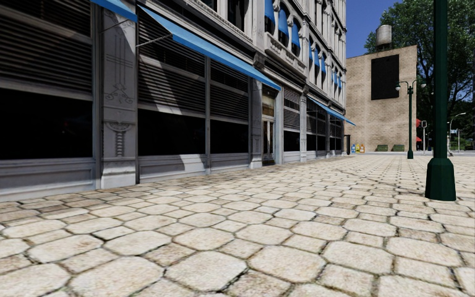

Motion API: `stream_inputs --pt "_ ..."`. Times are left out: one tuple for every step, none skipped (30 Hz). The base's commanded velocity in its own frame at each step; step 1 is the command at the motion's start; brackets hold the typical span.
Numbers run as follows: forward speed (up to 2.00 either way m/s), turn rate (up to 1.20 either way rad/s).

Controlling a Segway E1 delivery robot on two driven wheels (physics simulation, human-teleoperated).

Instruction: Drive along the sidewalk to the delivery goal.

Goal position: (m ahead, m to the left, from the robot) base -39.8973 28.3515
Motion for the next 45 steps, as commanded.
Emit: stream_inputs --pt "0.0 0.0" --pt "0.0 0.0" --pt "0.0 0.0" --pt "0.0 0.0" --pt "0.0 0.0" --pt "0.0 0.0" --pt "0.0 0.0" --pt "0.0 0.0" --pt "0.0 0.0" --pt "0.0 0.0" --pt "0.0 0.0" --pt "0.0 0.0" --pt "0.0 0.0" --pt "0.0 0.0" --pt "0.0 0.0" --pt "0.0 0.0" --pt "0.0 0.0" --pt "0.0 0.0" --pt "0.0 0.0" --pt "0.0 0.0" --pt "0.0 0.0" --pt "0.0 0.0" --pt "0.0 0.0" --pt "0.0 0.0" --pt "0.0 0.0" --pt "0.0 0.0" --pt "0.0 0.0" --pt "0.0 0.0" --pt "0.0 0.0" --pt "0.0 0.0" --pt "0.14 0.0" --pt "0.28 -0.04" --pt "0.49 -0.18" --pt "0.49 -0.18" --pt "0.7 -0.3" --pt "0.83 -0.37" --pt "0.9 -0.38" --pt "0.9 -0.38" --pt "0.96 -0.38" --pt "0.99 -0.38" --pt "1.01 -0.4" --pt "1.03 -0.41" --pt "1.03 -0.41" --pt "1.04 -0.47" --pt "1.05 -0.56"
